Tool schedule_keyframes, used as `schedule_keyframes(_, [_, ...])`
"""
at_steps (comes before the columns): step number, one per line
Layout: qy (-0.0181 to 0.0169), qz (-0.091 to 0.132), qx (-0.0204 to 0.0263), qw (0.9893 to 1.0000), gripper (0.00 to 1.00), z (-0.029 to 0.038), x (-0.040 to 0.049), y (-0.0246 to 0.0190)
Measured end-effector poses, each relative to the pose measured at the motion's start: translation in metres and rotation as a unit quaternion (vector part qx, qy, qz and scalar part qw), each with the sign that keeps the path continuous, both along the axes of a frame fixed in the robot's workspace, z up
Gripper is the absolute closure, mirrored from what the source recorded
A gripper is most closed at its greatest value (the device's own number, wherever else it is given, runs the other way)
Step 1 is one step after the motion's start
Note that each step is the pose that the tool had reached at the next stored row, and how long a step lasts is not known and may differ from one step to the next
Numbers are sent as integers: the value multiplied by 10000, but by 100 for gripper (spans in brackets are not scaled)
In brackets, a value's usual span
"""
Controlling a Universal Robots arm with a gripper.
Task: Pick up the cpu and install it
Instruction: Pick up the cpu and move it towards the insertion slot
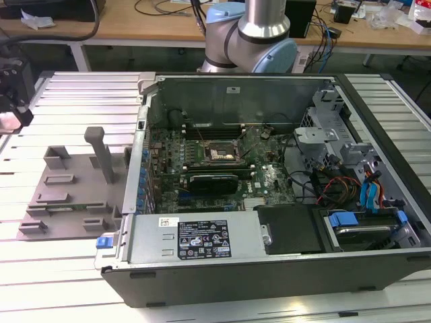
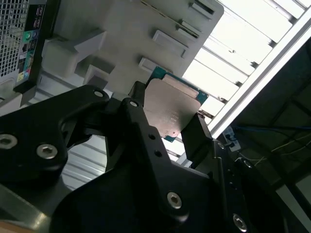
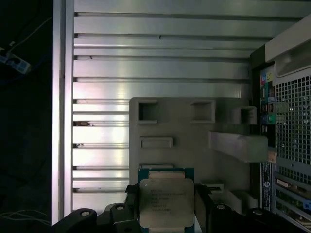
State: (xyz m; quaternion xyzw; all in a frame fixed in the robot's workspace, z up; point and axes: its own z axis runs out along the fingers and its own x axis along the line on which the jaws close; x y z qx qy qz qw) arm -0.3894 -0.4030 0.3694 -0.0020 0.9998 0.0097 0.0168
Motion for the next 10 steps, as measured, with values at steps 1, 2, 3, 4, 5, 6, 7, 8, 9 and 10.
schedule_keyframes(1, [0, 0, -3, 10000, 45, 29, 0, 0])
schedule_keyframes(2, [0, 0, -6, 10000, 45, 66, 0, 0])
schedule_keyframes(3, [0, 0, -9, 10000, 45, 98, 0, 0])
schedule_keyframes(4, [0, 0, -11, 10000, 45, 117, 0, 0])
schedule_keyframes(5, [0, 0, -13, 10000, 45, 137, 0, 0])
schedule_keyframes(6, [0, 0, -17, 10000, 45, 178, 0, 0])
schedule_keyframes(7, [0, 0, -19, 10000, 45, 211, 0, 0])
schedule_keyframes(8, [0, 0, -22, 10000, 45, 243, 0, 0])
schedule_keyframes(9, [0, 0, -25, 10000, 45, 269, 0, 0])
schedule_keyframes(10, [0, 0, -29, 10000, 45, 303, 0, 0])
